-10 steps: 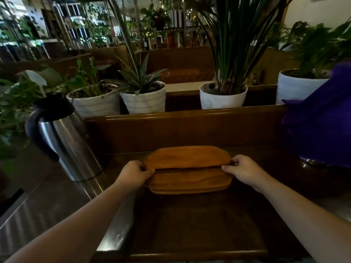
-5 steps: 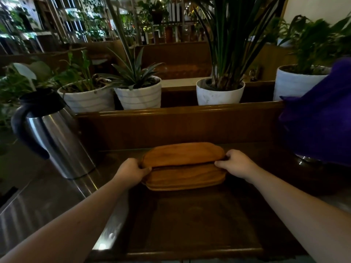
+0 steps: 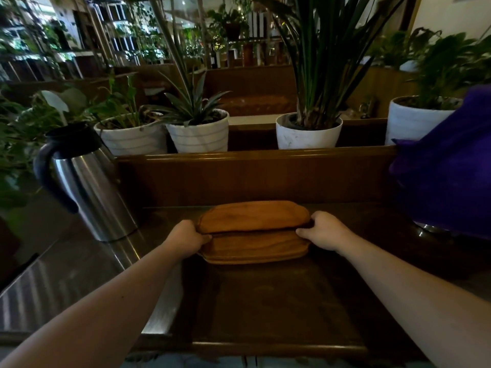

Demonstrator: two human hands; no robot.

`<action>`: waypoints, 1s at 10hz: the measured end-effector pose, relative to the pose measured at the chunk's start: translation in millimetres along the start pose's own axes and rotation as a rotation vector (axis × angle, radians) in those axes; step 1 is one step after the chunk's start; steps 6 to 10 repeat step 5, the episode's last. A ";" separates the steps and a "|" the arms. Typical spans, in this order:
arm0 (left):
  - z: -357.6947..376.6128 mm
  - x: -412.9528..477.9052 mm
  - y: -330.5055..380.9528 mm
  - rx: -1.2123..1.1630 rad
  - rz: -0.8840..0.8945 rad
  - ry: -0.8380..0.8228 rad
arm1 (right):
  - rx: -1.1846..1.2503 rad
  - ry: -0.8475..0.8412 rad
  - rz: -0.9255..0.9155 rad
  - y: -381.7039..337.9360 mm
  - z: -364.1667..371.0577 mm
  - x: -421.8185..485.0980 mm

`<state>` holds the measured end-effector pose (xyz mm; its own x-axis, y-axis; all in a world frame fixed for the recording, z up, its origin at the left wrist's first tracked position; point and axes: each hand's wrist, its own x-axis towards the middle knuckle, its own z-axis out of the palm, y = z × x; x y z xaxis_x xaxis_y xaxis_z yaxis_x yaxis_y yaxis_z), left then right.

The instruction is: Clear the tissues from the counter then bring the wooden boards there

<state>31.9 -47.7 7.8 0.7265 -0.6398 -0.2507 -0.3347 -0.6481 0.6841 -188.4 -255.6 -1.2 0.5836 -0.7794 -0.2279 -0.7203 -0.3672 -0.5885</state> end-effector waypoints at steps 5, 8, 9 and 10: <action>-11.3 -47.8 12.2 0.796 0.423 0.225 | -0.644 0.160 -0.578 -32.9 -16.3 -36.4; -11.3 -47.8 12.2 0.796 0.423 0.225 | -0.644 0.160 -0.578 -32.9 -16.3 -36.4; -11.3 -47.8 12.2 0.796 0.423 0.225 | -0.644 0.160 -0.578 -32.9 -16.3 -36.4; -11.3 -47.8 12.2 0.796 0.423 0.225 | -0.644 0.160 -0.578 -32.9 -16.3 -36.4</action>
